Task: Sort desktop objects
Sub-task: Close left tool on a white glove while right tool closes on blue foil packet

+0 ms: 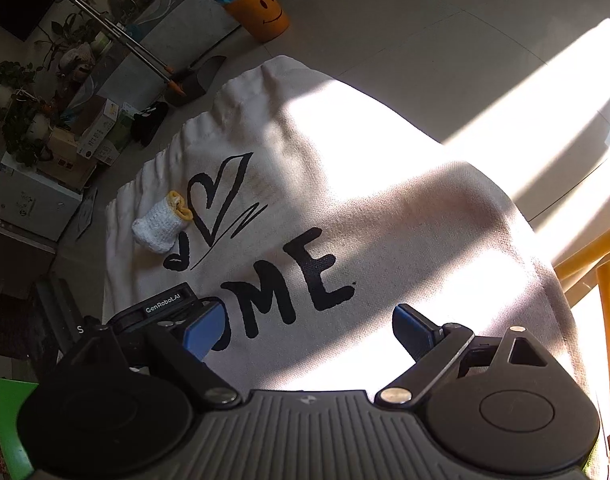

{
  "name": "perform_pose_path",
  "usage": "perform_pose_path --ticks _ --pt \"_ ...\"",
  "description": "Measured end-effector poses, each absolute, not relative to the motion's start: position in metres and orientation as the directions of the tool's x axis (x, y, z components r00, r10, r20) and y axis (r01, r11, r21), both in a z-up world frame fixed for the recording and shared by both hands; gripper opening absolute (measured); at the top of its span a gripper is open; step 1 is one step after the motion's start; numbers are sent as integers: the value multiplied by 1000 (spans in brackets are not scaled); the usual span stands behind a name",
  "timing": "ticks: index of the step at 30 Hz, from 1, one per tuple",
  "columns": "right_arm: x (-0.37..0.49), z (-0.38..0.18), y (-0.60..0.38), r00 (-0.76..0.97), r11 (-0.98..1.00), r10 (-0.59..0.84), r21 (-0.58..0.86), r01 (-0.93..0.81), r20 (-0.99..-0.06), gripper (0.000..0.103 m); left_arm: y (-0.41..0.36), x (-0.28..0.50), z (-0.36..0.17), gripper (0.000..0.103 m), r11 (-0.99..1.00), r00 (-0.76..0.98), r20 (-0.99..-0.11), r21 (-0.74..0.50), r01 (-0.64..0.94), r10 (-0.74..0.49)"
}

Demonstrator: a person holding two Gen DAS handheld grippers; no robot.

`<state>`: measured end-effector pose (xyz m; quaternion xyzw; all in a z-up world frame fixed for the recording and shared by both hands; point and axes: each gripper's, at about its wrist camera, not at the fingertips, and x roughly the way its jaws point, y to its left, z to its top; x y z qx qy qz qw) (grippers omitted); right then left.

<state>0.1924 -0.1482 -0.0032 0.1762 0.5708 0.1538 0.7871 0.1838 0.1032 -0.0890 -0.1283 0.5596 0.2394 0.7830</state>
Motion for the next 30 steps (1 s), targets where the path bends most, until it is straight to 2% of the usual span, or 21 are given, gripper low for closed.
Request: perform_pose_path --ticks 7,10,13,16,19,23,28,30 --pt "191 -16 -146 241 904 424 425 -50 -873 91 78 177 -91 61 871 227 -920 190 -453 318" --pt "189 -25 -146 210 910 411 412 -40 -887 92 65 163 -88 54 886 205 -923 222 -407 326" --pt "187 -34 -145 178 919 393 392 -43 -902 92 58 142 -90 53 908 176 -954 161 -386 244" --pt "181 -42 -146 145 920 391 391 -34 -909 92 52 121 -98 51 924 117 -987 54 -378 106" --pt "171 -49 -143 95 916 400 397 -53 -911 92 51 100 -98 52 915 94 -993 25 -402 69" --pt "159 -56 -139 44 914 401 397 -84 -915 92 58 87 -85 70 910 135 -983 63 -410 129" --pt "146 -64 -127 -13 902 407 404 -150 -914 92 76 86 -72 82 897 198 -974 13 -442 112" --pt "140 -66 -120 -23 898 401 398 -189 -916 92 77 101 -68 82 889 201 -976 -12 -457 90"
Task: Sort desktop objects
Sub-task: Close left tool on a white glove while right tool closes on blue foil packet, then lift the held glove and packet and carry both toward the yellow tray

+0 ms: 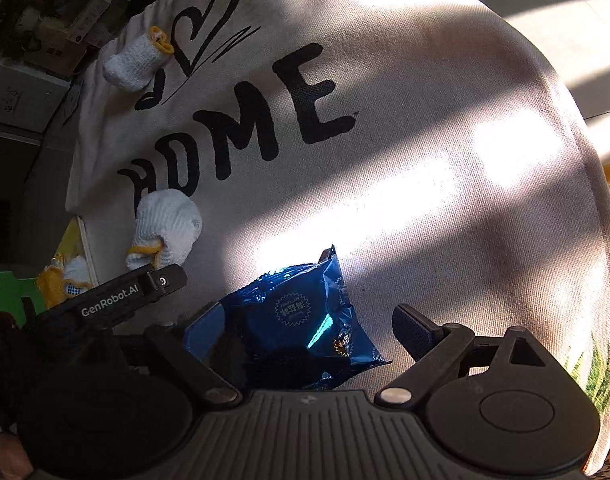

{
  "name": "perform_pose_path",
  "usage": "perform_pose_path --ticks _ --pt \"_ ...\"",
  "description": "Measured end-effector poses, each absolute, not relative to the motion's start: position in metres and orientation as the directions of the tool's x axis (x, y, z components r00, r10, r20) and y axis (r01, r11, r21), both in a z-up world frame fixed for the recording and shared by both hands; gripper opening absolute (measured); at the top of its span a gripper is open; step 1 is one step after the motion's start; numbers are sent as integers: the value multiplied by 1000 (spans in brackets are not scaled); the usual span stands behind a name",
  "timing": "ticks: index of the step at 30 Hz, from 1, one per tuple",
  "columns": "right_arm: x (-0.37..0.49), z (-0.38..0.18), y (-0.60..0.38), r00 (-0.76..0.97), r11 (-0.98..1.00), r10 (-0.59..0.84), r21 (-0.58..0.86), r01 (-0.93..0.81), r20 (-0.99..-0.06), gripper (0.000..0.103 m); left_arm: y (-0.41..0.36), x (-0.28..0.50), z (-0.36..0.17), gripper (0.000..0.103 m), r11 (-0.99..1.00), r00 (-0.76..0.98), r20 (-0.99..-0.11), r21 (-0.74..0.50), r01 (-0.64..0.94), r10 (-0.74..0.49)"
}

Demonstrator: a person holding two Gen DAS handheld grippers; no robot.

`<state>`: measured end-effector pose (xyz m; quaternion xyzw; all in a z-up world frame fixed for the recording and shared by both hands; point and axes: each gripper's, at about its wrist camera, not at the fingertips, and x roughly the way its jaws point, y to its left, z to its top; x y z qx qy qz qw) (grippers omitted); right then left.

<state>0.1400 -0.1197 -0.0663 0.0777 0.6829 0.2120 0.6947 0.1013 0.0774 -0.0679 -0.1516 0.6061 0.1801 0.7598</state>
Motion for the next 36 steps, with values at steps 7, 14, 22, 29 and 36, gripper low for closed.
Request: perform_pose_path --ticks 7,14,22,29,36 --pt "126 -76 -103 -56 882 377 376 -283 -925 92 82 115 -68 85 886 206 -976 -37 -463 67" --pt "122 -87 -95 -42 884 338 333 -329 -940 92 77 116 -72 86 889 221 -974 -55 -455 53" --pt "116 -84 -85 38 863 310 265 -429 -950 77 69 123 -81 86 892 222 -975 -80 -444 24" --pt "123 -66 -93 144 876 302 215 -431 -942 77 81 126 -74 86 858 263 -964 -169 -485 -42" --pt "130 -81 -90 114 902 240 177 -394 -964 79 89 126 -77 86 818 274 -956 -243 -521 -109"
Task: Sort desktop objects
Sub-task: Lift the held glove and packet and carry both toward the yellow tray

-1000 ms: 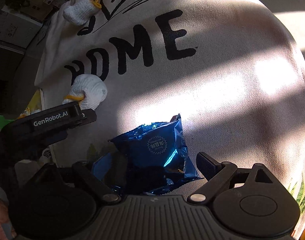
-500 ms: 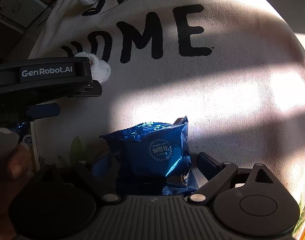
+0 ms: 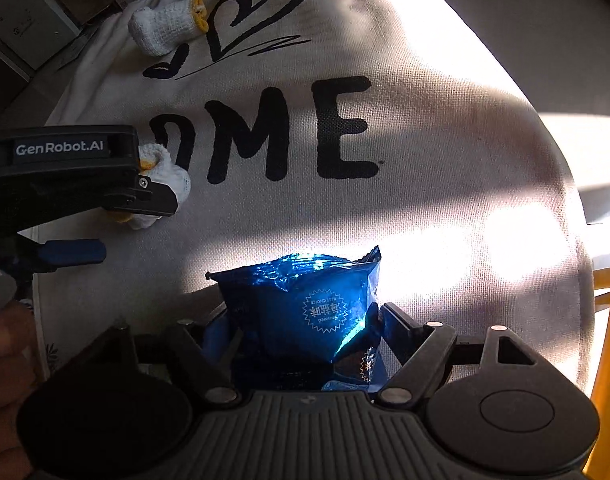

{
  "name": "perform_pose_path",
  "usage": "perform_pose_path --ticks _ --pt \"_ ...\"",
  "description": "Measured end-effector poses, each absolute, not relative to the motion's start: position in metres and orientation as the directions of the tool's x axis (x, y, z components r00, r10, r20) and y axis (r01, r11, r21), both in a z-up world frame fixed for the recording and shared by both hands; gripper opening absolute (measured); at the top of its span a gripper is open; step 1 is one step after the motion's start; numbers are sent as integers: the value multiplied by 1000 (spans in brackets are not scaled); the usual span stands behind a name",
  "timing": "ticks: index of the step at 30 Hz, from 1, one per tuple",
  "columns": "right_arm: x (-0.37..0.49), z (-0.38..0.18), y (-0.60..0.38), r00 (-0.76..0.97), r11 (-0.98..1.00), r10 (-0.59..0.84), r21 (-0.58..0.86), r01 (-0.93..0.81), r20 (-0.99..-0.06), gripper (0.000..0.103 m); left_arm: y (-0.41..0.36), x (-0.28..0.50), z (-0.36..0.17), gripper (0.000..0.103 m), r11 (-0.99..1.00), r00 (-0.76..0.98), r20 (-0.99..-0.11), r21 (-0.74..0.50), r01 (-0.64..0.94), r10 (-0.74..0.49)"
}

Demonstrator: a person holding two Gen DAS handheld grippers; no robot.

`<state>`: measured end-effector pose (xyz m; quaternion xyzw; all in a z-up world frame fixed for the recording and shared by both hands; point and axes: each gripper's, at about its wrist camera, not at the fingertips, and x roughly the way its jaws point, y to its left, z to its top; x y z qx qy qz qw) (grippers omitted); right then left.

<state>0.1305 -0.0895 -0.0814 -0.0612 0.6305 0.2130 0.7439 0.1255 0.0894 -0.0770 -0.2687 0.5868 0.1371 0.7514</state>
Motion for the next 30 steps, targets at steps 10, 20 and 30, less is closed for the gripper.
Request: perform_pose_path --ticks 10,20,30 --pt "133 -87 -85 85 901 243 192 -390 -966 89 92 128 -68 87 800 347 -923 -330 -501 -164" --pt "140 -87 -88 69 909 246 206 -361 -967 91 83 133 -74 96 828 301 -948 -250 -501 -104" --pt "143 -86 -99 69 908 240 199 -368 -968 91 69 142 -98 97 844 222 -970 -203 -497 -102"
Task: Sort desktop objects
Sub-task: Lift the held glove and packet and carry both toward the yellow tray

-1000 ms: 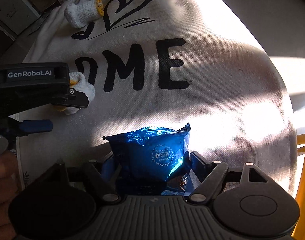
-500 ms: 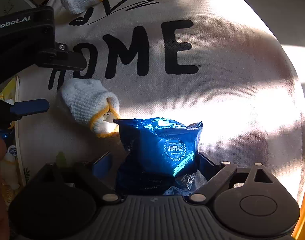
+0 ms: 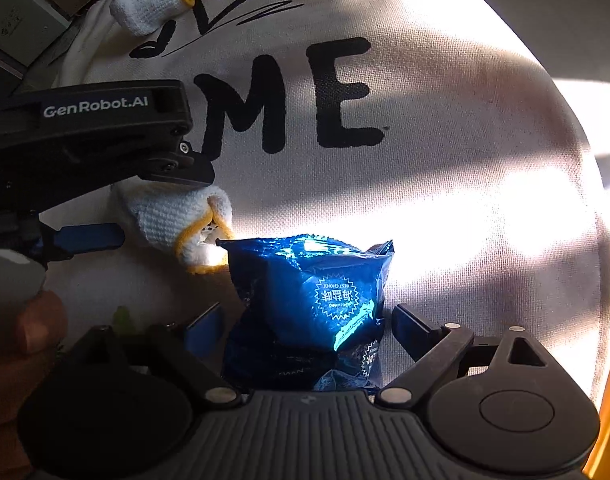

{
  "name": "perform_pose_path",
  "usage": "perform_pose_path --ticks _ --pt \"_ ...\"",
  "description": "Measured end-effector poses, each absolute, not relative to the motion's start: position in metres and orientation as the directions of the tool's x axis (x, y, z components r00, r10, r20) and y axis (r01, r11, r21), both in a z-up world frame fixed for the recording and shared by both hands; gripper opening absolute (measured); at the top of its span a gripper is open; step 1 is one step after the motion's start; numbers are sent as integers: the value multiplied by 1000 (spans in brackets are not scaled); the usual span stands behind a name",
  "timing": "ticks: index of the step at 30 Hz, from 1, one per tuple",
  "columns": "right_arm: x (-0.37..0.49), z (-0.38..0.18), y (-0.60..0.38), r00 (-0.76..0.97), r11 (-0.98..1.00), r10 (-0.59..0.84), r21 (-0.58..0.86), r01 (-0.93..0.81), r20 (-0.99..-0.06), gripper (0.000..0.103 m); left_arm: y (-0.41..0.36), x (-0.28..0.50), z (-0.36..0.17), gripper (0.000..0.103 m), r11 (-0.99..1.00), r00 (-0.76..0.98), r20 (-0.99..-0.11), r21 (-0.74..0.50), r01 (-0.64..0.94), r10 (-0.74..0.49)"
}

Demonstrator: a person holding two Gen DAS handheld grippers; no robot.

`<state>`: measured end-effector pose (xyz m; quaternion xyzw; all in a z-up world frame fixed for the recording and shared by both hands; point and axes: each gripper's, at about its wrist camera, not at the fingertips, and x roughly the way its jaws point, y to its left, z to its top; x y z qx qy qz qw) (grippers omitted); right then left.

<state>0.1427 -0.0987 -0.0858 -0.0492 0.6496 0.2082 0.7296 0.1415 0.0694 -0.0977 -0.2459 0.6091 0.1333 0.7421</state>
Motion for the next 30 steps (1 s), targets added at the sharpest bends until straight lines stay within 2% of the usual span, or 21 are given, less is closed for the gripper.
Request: perform_pose_path --ticks 5,9,12,15,17,20,24,30 --pt "148 -88 -100 67 912 221 182 -367 -973 91 60 147 -113 102 861 171 -983 -146 -488 -70" --pt "151 -89 -101 84 902 205 155 -403 -975 91 49 151 -116 101 902 140 -990 -73 -426 -15" --pt "150 -88 -97 87 902 213 162 -400 -973 91 40 150 -117 96 925 122 -992 -16 -380 32" --pt "146 -87 -92 96 896 214 156 -416 -972 91 34 148 -114 86 940 136 -989 3 -342 52" --pt "145 -88 -87 112 887 204 135 -442 -973 91 32 147 -110 74 944 147 -988 -6 -329 45" --pt "140 -87 -82 138 870 200 111 -481 -970 90 32 144 -107 67 944 159 -987 -20 -329 34" --pt "142 -81 -82 147 867 253 157 -473 -956 75 41 141 -92 66 936 212 -977 -55 -348 21" --pt "147 -77 -82 143 869 315 225 -440 -938 73 45 141 -73 66 932 262 -965 -65 -355 33"
